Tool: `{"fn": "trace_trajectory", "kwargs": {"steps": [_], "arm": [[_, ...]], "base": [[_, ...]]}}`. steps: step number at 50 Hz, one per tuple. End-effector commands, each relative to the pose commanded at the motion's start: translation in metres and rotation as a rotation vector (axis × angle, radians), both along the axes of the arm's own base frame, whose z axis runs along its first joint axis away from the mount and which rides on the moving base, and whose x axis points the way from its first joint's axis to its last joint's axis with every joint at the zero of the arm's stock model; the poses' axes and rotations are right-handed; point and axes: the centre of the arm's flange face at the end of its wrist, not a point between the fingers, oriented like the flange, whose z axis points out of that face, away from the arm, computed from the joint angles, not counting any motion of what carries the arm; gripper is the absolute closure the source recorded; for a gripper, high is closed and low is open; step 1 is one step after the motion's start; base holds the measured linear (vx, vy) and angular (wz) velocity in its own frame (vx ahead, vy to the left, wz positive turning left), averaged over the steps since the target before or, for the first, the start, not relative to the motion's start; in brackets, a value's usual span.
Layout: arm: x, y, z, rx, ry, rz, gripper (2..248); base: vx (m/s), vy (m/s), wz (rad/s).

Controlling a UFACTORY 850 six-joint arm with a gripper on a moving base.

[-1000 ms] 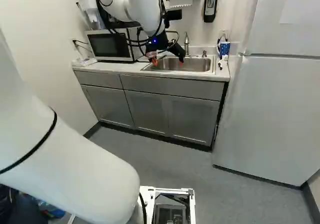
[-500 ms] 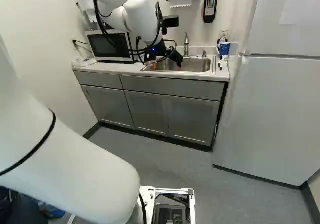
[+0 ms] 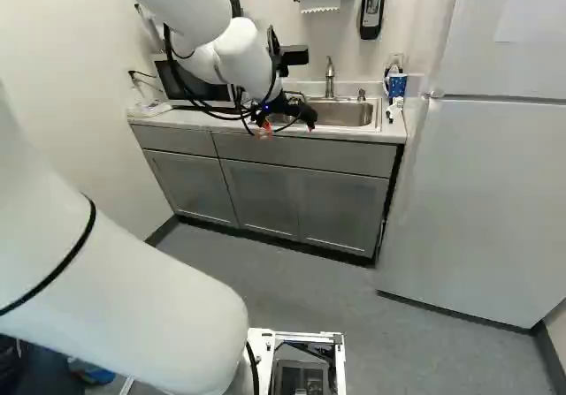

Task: Rinse the cup and place it in the tray

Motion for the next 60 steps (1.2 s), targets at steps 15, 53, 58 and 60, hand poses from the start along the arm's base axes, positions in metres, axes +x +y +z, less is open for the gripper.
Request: {"fn": "trace_trajectory", "kwargs": {"steps": [15, 53, 58, 60], "arm": [[-0.012, 0.014, -0.037, -0.008, -0.067, 0.028, 3], [-0.065, 0.052, -0.128, -0.022, -0.252, 0.103, 3], [-0.073, 0.055, -0.137, -0.022, -0.273, 0.111, 3], [-0.076, 0.057, -0.140, -0.023, -0.281, 0.114, 3]], "base": [[0.000, 0.000, 0.000], [0.000, 0.000, 0.000], [0.000, 0.000, 0.000], [0.000, 0.000, 0.000]]}}
